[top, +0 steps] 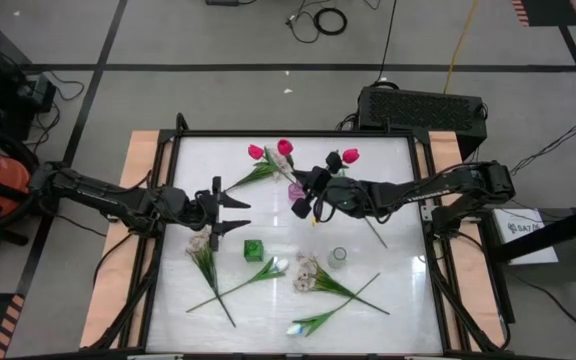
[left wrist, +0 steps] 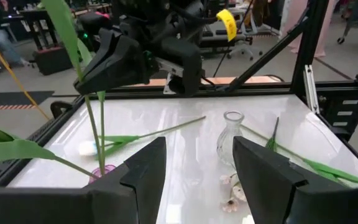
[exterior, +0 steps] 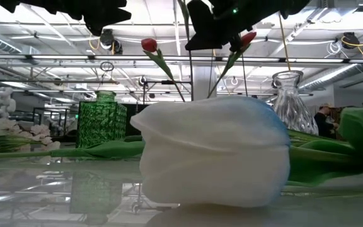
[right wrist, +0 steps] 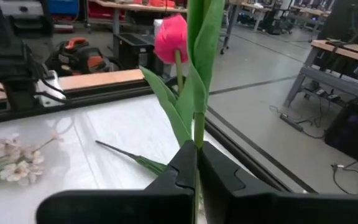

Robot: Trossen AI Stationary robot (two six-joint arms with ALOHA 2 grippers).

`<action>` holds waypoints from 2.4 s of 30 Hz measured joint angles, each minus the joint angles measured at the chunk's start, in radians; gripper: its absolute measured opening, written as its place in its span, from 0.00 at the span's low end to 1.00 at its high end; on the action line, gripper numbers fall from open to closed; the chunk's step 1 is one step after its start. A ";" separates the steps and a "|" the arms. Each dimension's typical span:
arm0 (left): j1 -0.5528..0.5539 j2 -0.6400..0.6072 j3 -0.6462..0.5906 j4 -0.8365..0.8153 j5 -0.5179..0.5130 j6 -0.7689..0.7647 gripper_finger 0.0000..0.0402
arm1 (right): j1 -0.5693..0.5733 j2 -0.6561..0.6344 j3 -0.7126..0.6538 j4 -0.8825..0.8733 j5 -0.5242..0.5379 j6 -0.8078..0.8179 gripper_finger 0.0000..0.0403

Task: Sort flowers into vase by color
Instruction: Put the red flower into the purple vase

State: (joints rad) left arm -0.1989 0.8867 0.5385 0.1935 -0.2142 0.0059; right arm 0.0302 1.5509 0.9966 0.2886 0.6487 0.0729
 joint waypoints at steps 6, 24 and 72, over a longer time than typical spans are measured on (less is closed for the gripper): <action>0.000 0.000 0.000 -0.002 0.000 0.002 0.48 | -0.019 0.000 0.000 -0.003 0.000 0.078 0.00; 0.000 0.000 0.000 -0.003 0.000 0.001 0.48 | -0.048 -0.001 0.000 -0.063 0.005 0.205 0.03; 0.000 0.000 0.002 -0.027 -0.005 0.007 0.48 | -0.071 -0.024 0.050 -0.056 -0.136 0.160 0.59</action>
State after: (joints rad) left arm -0.1988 0.8870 0.5400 0.1661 -0.2195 0.0128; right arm -0.0412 1.5266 1.0467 0.2328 0.5131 0.2326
